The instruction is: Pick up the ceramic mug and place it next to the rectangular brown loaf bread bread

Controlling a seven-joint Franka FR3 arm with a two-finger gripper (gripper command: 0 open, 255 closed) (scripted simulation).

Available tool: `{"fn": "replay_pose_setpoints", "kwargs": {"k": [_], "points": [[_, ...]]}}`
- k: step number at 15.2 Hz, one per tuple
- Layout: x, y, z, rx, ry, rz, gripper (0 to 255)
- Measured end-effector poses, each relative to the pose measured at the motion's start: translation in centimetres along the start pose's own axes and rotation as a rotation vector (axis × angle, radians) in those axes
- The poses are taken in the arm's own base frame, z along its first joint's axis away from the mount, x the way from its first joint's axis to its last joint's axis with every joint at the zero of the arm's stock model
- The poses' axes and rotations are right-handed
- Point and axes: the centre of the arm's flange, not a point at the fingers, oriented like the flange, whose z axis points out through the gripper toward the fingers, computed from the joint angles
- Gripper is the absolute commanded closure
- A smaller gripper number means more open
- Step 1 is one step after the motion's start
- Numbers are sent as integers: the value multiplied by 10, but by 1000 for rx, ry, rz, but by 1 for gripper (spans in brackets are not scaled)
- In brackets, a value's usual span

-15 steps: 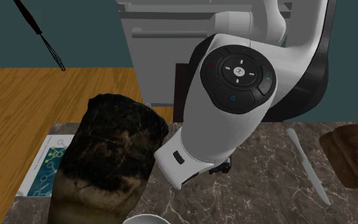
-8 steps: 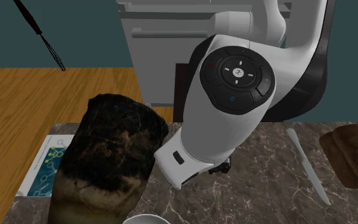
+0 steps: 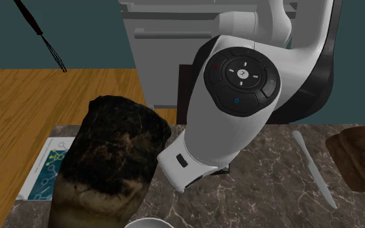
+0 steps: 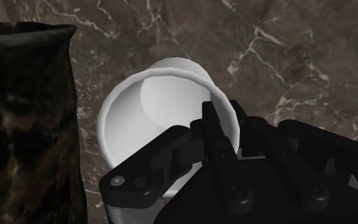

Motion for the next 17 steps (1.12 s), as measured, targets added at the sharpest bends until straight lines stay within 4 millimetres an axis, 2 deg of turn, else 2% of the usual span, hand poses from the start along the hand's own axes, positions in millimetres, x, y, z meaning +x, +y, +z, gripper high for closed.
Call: {"fn": "replay_pose_setpoints", "kwargs": {"k": [4, 17], "points": [[0, 0, -6, 0, 0, 0, 255], [-5, 5, -74, 0, 1, 0, 255]]}}
